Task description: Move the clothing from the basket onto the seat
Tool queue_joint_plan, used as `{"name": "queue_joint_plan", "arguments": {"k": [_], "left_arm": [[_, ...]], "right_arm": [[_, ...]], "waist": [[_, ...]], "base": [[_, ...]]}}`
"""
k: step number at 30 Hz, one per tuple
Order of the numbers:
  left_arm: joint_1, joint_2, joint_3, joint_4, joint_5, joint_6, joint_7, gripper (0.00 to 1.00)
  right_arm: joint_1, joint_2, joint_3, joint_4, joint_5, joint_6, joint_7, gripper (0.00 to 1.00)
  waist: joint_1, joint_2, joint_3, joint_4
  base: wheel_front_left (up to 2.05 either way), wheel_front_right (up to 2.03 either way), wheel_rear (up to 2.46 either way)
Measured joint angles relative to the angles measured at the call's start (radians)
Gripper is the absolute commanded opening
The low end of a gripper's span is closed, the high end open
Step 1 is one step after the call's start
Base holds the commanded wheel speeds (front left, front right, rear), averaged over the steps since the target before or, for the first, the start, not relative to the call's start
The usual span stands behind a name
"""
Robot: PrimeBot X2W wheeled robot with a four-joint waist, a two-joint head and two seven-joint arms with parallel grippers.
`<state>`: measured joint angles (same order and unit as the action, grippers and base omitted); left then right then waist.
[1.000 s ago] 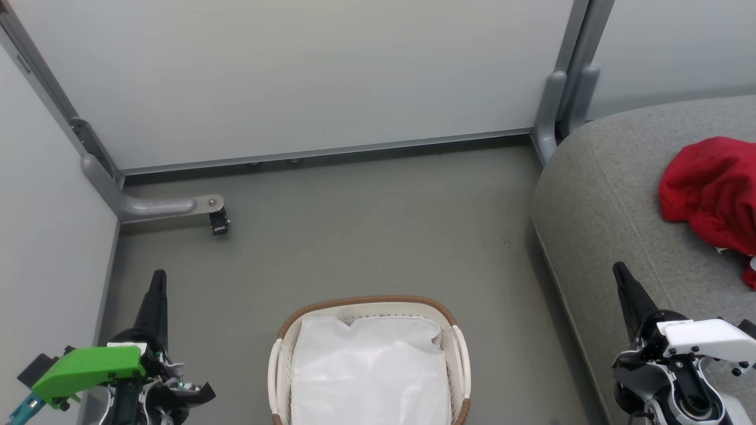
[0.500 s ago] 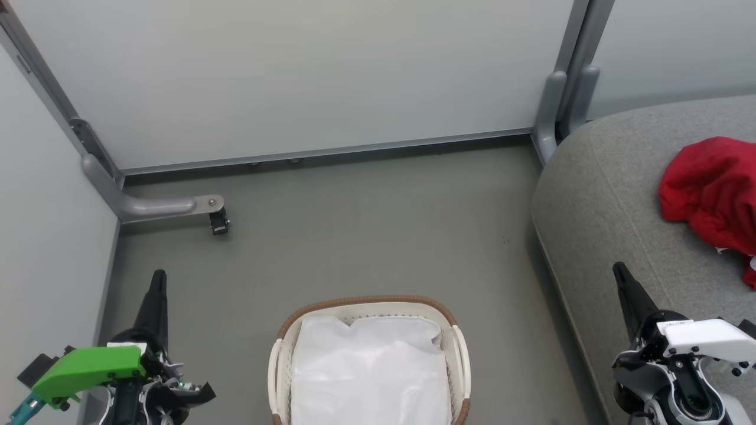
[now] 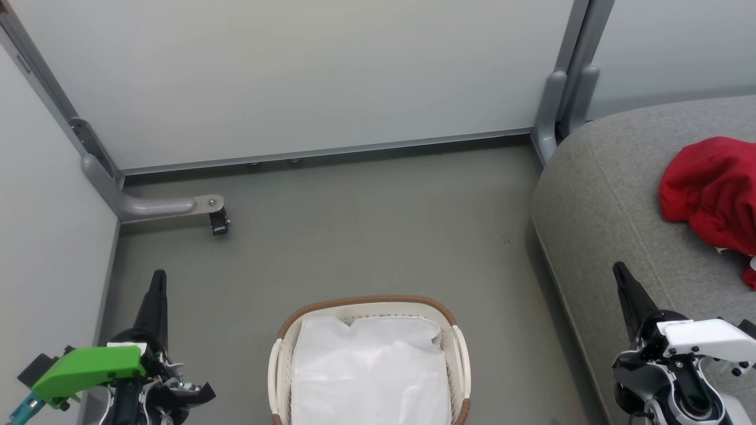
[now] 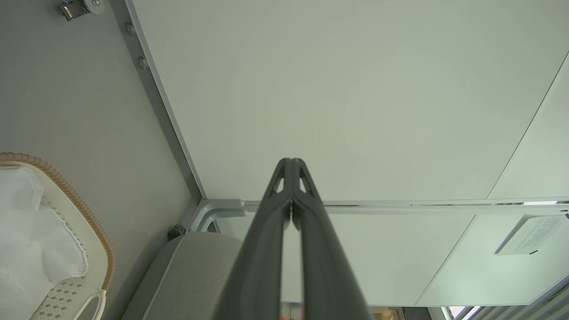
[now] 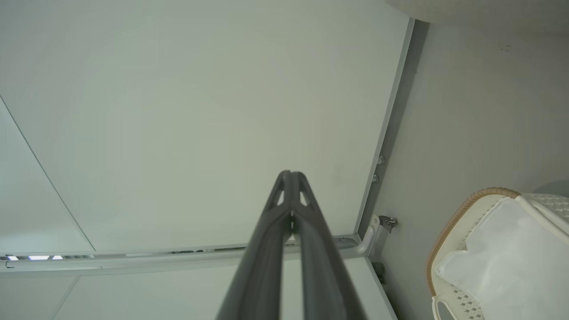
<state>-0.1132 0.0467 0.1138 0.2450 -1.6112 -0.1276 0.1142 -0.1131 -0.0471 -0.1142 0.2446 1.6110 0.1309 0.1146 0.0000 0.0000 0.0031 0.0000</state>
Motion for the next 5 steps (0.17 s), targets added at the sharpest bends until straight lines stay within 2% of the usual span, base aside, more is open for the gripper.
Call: {"name": "queue_joint_plan", "arguments": {"k": [5], "left_arm": [[0.000,0.000,0.000,0.000,0.000,0.000,0.000,0.00]], "right_arm": [[0.000,0.000,0.000,0.000,0.000,0.000,0.000,0.00]], "waist": [[0.0000,0.0000,0.000,0.000]], "base": [[0.00,0.00,0.00]]}}
